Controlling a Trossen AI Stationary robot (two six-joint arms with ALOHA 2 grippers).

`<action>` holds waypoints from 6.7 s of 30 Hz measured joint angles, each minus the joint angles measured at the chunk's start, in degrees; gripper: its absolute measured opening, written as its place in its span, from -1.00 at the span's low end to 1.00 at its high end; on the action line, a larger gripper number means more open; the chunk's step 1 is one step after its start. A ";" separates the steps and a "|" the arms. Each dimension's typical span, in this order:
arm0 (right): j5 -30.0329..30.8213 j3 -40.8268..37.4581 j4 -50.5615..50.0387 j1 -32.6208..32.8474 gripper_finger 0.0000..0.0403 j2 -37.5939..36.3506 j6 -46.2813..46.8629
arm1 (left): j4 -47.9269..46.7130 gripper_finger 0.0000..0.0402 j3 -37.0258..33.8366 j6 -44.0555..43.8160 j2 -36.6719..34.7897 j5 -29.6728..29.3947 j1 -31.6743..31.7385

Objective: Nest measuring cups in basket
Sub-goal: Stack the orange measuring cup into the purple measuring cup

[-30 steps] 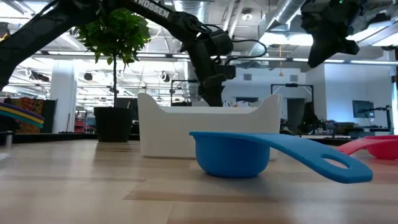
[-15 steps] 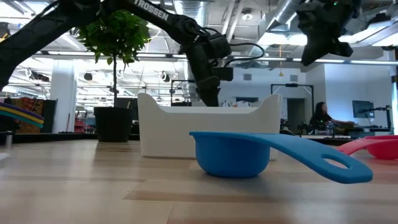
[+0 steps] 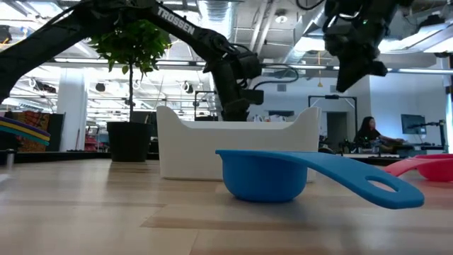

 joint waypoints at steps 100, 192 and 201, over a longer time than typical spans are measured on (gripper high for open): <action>-9.14 0.05 24.11 8.25 -0.55 -3.70 11.83 | -46.01 -0.99 -8.22 -130.28 -18.75 -24.39 -54.48; -8.17 -19.26 89.51 31.82 -0.35 20.23 24.10 | -21.95 -0.99 -9.63 -111.58 -25.32 -42.92 -41.94; -9.33 -18.14 89.45 31.78 -0.85 20.24 22.75 | -21.65 -0.99 -9.63 -110.46 -25.32 -43.09 -41.94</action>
